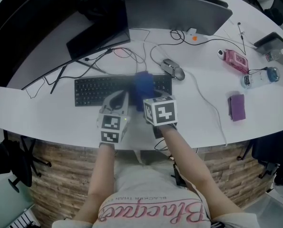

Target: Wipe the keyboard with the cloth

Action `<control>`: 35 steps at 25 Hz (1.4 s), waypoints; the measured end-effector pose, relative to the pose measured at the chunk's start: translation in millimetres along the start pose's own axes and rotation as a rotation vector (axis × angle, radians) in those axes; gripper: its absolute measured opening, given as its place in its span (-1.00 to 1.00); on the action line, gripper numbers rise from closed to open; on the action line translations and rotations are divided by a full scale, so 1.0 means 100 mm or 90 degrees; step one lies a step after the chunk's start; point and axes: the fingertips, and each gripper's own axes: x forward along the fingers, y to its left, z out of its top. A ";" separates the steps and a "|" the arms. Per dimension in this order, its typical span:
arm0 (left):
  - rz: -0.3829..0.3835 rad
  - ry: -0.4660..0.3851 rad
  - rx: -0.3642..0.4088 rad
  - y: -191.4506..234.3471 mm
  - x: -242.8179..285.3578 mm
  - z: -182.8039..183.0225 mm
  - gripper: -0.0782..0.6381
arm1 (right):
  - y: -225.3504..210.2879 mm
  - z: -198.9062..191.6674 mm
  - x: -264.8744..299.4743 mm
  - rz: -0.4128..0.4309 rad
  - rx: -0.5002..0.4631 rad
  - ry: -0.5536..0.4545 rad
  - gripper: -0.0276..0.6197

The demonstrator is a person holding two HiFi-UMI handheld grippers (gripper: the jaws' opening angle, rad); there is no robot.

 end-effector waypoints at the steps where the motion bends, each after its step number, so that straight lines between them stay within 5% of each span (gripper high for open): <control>1: -0.001 0.002 0.000 -0.03 0.02 -0.01 -0.76 | -0.05 -0.01 -0.02 -0.002 0.001 0.000 -0.61; 20: -0.035 0.003 0.027 -0.61 0.31 0.12 -0.76 | -0.76 -0.12 -0.41 -0.049 0.008 -0.015 -0.61; 35: -0.049 -0.015 0.041 -0.86 0.33 0.30 -0.76 | -1.33 -0.20 -0.86 -0.156 -0.010 -0.030 -0.61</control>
